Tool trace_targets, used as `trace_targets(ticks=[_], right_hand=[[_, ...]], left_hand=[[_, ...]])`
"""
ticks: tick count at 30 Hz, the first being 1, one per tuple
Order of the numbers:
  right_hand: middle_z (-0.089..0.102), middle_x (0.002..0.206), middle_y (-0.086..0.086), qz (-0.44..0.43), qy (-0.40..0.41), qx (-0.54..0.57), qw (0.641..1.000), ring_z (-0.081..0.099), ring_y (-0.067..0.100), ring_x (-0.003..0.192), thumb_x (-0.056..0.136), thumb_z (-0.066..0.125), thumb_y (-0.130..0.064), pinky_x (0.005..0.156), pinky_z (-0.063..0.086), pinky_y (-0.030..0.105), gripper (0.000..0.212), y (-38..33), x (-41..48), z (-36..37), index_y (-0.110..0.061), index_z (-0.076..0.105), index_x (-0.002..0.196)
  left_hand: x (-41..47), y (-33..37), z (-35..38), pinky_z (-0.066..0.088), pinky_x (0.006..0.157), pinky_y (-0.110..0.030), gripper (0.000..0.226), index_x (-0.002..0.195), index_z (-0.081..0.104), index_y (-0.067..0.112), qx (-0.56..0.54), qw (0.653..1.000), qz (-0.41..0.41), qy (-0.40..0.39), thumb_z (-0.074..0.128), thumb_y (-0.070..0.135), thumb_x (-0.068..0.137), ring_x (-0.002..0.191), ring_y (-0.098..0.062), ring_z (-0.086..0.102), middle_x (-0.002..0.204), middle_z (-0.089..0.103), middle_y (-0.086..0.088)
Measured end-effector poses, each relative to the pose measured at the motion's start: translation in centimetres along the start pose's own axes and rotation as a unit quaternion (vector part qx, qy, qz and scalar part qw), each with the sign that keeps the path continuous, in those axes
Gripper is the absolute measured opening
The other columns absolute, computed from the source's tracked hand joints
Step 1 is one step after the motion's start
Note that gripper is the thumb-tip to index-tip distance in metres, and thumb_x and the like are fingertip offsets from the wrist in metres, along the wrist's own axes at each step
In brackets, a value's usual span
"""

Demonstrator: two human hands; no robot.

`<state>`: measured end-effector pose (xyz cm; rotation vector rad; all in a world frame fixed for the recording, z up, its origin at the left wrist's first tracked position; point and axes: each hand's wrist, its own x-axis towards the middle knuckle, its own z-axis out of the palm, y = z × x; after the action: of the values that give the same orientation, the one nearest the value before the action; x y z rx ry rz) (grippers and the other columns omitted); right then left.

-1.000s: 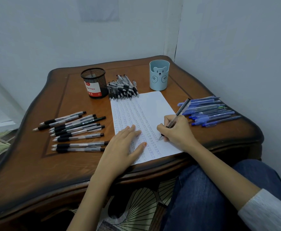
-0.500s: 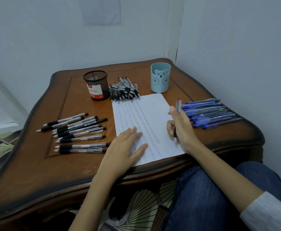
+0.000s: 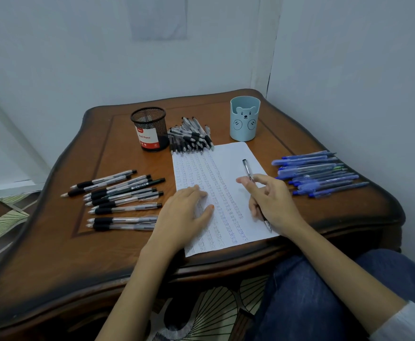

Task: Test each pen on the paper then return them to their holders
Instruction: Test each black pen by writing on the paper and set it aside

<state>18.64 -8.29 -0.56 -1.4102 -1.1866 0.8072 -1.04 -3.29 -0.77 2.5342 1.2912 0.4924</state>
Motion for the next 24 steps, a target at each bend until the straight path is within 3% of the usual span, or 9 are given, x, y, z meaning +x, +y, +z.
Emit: trace_targets(ticks=[7, 11, 17, 21, 24], right_hand=[[0.056, 0.048, 0.009, 0.001, -0.004, -0.014, 1.000, 0.046, 0.015, 0.039, 0.095, 0.055, -0.034, 0.043, 0.041, 0.022, 0.023, 0.1, 0.0, 0.3, -0.023, 0.051, 0.115], [0.049, 0.045, 0.007, -0.002, -0.002, 0.000, 1.000, 0.041, 0.016, 0.039, 0.095, 0.048, -0.041, 0.042, 0.039, 0.025, 0.028, -0.2, -0.1, 0.3, -0.018, 0.057, 0.107], [0.047, 0.045, 0.012, 0.013, 0.005, 0.029, 0.999, 0.036, 0.022, 0.037, 0.093, 0.059, -0.032, 0.039, 0.032, 0.027, 0.020, -0.3, -0.1, 0.1, -0.013, 0.058, 0.098], [0.049, 0.047, 0.010, 0.021, -0.010, 0.030, 0.999, 0.037, 0.020, 0.041, 0.093, 0.059, -0.031, 0.042, 0.033, 0.029, 0.016, -0.3, 0.3, 0.2, -0.017, 0.058, 0.102], [0.050, 0.051, 0.007, 0.038, -0.039, 0.040, 0.998, 0.040, 0.015, 0.045, 0.097, 0.053, -0.016, 0.045, 0.035, 0.027, 0.012, -0.3, 1.2, 0.4, -0.017, 0.055, 0.109]], left_hand=[[3.4, -1.2, -1.2, 0.033, 0.101, -0.028, 0.044, 0.133, 0.051, 0.016, 0.016, 0.999, -0.013, -0.039, 0.048, 0.040, 0.096, 0.127, -0.016, 0.042, 0.138, 0.051, 0.002], [4.5, -1.8, -1.3, 0.036, 0.098, -0.030, 0.042, 0.130, 0.052, 0.016, 0.008, 0.999, -0.021, -0.047, 0.050, 0.041, 0.095, 0.125, -0.016, 0.044, 0.134, 0.054, 0.002], [4.8, -2.2, -1.2, 0.036, 0.098, -0.028, 0.041, 0.129, 0.053, 0.016, -0.009, 0.999, -0.018, -0.046, 0.052, 0.039, 0.095, 0.127, -0.016, 0.042, 0.134, 0.054, 0.002], [5.3, -2.4, -1.4, 0.034, 0.099, -0.027, 0.043, 0.131, 0.052, 0.017, -0.008, 0.998, -0.016, -0.053, 0.052, 0.041, 0.095, 0.129, -0.015, 0.040, 0.138, 0.050, 0.002], [5.9, -2.9, -1.6, 0.033, 0.099, -0.026, 0.045, 0.131, 0.052, 0.018, -0.009, 0.998, -0.017, -0.056, 0.052, 0.043, 0.094, 0.130, -0.015, 0.040, 0.140, 0.049, 0.002]])
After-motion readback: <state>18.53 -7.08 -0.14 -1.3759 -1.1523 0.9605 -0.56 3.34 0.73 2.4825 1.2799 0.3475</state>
